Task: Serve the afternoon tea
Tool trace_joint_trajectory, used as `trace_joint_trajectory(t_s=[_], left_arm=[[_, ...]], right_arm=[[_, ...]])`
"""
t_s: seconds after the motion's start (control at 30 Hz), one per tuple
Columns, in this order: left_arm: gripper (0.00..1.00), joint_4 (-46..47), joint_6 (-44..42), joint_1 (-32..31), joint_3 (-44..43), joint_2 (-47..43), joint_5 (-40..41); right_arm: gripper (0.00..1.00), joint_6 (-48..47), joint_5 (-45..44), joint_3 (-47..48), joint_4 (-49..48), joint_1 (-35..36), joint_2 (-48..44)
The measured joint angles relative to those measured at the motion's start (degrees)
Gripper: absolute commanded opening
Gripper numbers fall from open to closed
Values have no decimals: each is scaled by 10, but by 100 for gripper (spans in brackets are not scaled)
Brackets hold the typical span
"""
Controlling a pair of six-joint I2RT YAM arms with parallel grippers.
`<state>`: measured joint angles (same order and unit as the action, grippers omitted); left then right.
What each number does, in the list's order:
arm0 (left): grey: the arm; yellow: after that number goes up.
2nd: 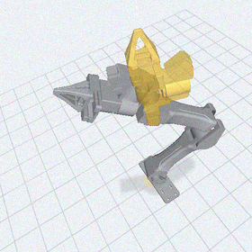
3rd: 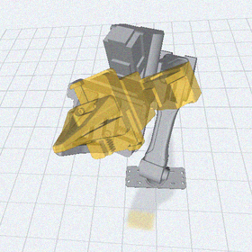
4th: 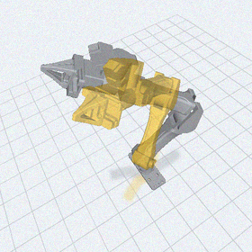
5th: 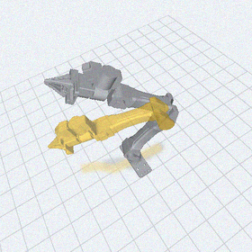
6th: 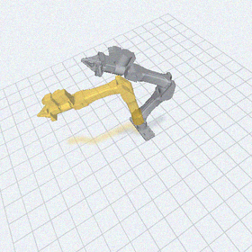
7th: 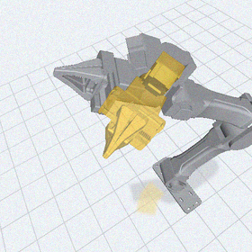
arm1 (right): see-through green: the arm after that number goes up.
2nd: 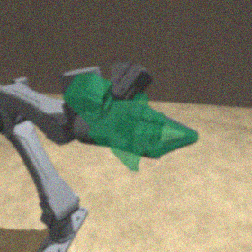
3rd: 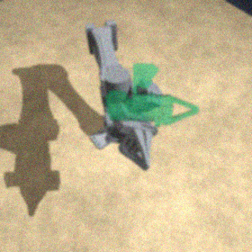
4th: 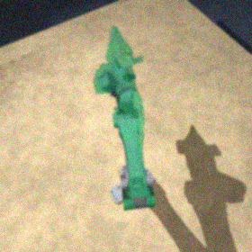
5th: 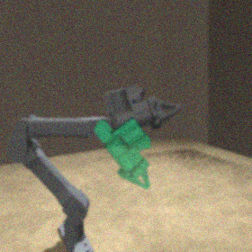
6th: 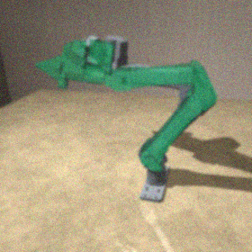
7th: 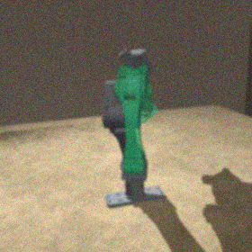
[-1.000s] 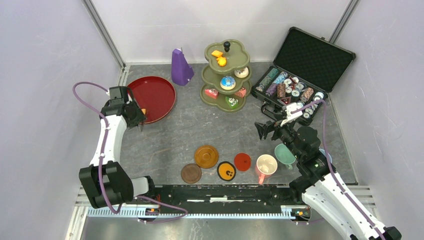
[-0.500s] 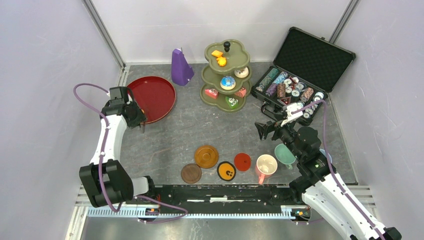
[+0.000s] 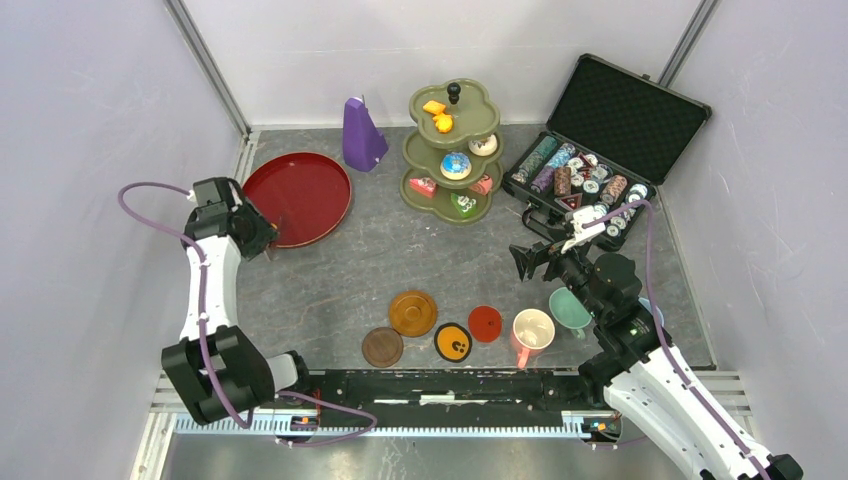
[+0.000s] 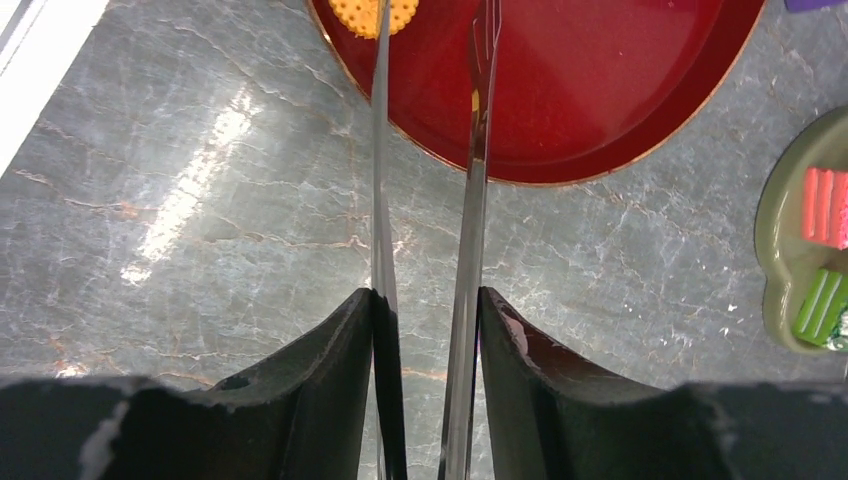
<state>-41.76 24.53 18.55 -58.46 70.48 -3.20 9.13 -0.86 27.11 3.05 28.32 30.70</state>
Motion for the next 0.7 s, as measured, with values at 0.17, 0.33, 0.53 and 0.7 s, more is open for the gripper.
trace_joint_trajectory(t_s=[0.17,0.33,0.53,0.7], left_arm=[[51,1,1,29,0,-7,-13],[54,2,1,35,0,-17,-14],[57,1,1,39,0,-20,-1],[56,1,2,51,0,-17,1]], right_arm=[[98,0,11,-3,-1,0,1],[98,0,21,-4,-3,0,6],[98,1,24,-4,-4,0,8],[98,1,24,-7,-5,0,7]])
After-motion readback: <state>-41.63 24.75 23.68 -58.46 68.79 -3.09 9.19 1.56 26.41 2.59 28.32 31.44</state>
